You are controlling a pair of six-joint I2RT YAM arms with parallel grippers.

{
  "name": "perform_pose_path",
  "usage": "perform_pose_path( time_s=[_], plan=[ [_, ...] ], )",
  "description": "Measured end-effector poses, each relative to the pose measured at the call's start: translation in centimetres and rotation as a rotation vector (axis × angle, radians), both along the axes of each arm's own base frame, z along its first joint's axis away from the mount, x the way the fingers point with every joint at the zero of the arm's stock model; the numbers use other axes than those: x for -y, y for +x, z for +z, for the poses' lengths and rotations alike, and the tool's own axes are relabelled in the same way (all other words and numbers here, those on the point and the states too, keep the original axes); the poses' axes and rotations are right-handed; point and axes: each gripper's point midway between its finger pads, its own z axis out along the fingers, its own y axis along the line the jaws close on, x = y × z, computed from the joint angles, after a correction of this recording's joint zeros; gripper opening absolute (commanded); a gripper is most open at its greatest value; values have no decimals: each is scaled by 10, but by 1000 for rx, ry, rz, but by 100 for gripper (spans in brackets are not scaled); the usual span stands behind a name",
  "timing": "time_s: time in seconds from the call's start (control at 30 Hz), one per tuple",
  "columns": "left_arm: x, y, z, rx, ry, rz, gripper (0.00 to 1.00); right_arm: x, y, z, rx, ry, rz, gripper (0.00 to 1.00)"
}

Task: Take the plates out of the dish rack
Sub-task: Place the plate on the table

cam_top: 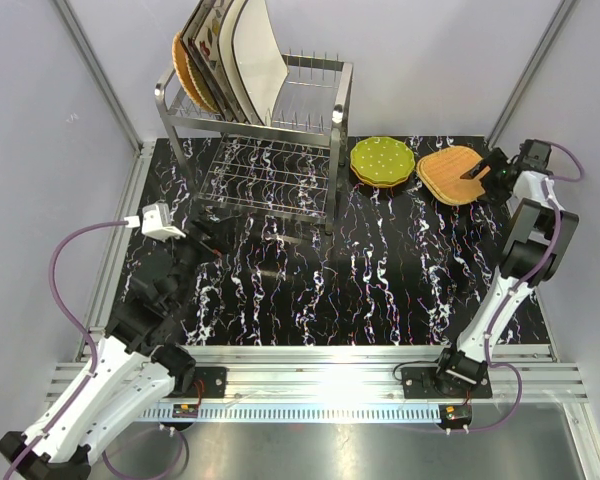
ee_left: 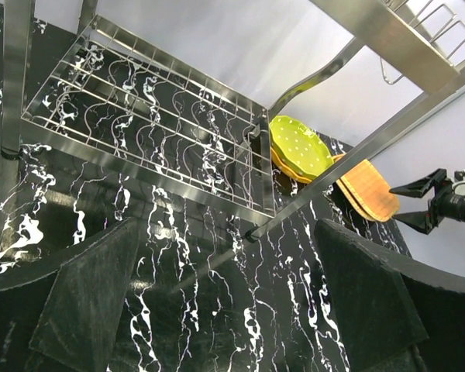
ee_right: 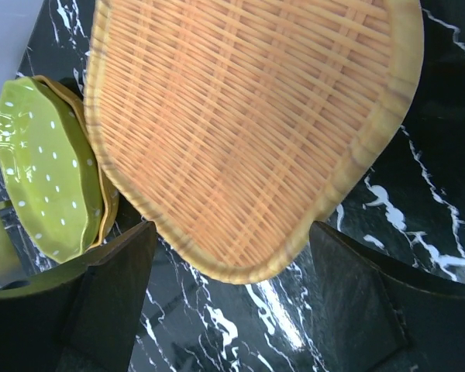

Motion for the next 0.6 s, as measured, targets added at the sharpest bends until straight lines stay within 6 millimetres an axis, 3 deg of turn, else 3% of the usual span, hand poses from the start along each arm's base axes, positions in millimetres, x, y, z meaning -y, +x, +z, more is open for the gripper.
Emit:
perform_pose_path(
  time_s=[0.3,0.6],
  plan=[
    [2,3,-1,-19,12,0,99,-17,14,-12,-6,2,38,87],
    [5,10,-3,-37,37,0,99,-18,27,11,64,-31,101,91]
  ],
)
